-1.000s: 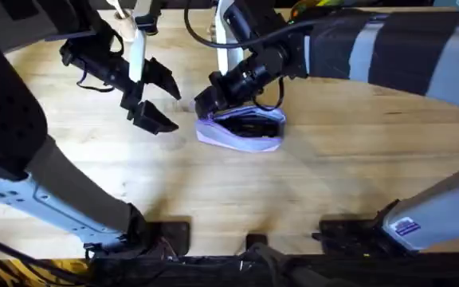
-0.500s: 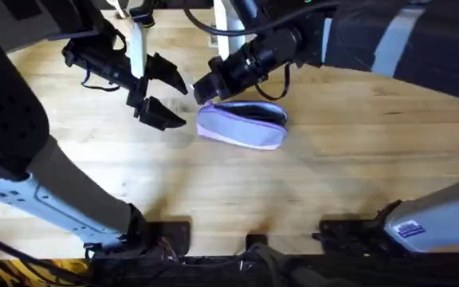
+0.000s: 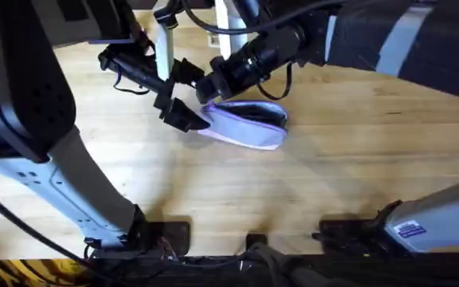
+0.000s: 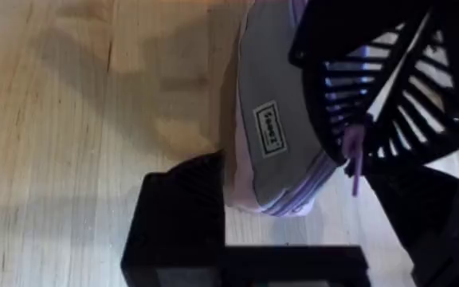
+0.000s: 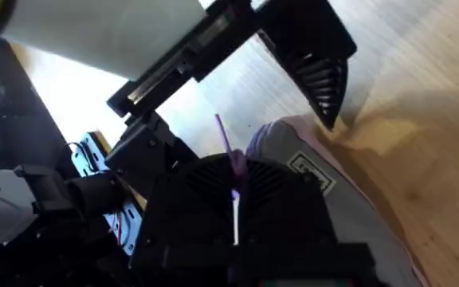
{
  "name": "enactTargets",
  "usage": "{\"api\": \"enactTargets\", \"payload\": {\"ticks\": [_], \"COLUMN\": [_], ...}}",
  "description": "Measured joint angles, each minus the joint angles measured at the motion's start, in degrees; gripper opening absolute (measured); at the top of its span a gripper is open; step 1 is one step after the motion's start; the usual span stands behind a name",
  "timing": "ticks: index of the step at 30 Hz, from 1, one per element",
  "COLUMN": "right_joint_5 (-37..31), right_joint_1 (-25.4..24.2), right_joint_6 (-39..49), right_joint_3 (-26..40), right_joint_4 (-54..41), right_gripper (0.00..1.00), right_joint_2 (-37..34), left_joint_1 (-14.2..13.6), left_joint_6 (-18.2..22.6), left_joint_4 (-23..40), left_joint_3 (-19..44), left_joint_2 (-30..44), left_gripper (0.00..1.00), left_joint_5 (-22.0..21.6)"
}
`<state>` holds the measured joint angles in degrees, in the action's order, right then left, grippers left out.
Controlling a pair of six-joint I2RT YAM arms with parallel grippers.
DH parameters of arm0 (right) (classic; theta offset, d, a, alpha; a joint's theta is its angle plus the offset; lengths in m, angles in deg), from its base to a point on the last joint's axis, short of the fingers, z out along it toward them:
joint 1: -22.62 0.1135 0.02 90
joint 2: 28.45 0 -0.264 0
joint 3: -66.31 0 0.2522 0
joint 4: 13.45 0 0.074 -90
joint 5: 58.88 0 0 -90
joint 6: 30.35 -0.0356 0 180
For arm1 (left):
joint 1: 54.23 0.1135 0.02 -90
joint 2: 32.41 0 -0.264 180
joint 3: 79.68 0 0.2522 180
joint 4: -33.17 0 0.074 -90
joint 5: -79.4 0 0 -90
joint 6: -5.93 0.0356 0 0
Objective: Unzip the bag, pick up the pens from the table one at a time and place them inside, then zip the bag closed.
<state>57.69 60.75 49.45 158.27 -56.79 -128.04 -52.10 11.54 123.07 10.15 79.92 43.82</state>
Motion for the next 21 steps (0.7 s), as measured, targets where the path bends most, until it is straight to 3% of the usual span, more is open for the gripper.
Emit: {"api": "enactTargets", "payload": {"ticks": [1,3,4,8,9,12,14,15,21], "right_joint_5": [0.0,0.0,0.0,-0.2,-0.3,-0.2,0.7,1.7,0.5], "right_joint_1": [0.0,0.0,0.0,0.0,0.0,-1.6,-5.0,-9.0,-17.1], "right_joint_6": [0.0,0.0,0.0,0.0,0.0,0.2,0.4,1.2,1.6], "right_joint_3": [0.0,0.0,0.0,0.0,0.0,0.1,0.6,0.7,0.8], "right_joint_4": [0.0,0.0,0.0,0.1,0.0,-1.0,-5.2,-9.8,-16.4], "right_gripper": [0.030,0.030,0.030,0.030,0.030,0.030,0.030,0.030,0.030], "right_joint_2": [0.0,0.0,0.0,0.0,0.0,0.0,0.0,0.0,0.0], "left_joint_1": [-0.3,-0.7,-0.8,-0.9,-1.0,-1.0,-1.1,-1.1,-1.9], "left_joint_6": [0.0,-0.1,-0.1,0.0,0.1,0.0,0.0,0.0,0.0], "left_joint_4": [0.0,0.1,0.1,0.2,0.0,-0.1,-0.3,-0.3,-0.8], "left_joint_3": [0.0,0.0,0.0,0.0,0.0,0.0,0.0,0.0,0.0], "left_joint_2": [0.0,0.0,0.0,0.0,0.0,0.0,0.0,0.0,0.0], "left_gripper": [0.984,0.843,0.737,0.122,0.064,0.045,0.040,0.041,0.041], "left_joint_5": [0.0,0.0,0.0,0.0,0.2,0.2,0.2,0.8,3.0]}}
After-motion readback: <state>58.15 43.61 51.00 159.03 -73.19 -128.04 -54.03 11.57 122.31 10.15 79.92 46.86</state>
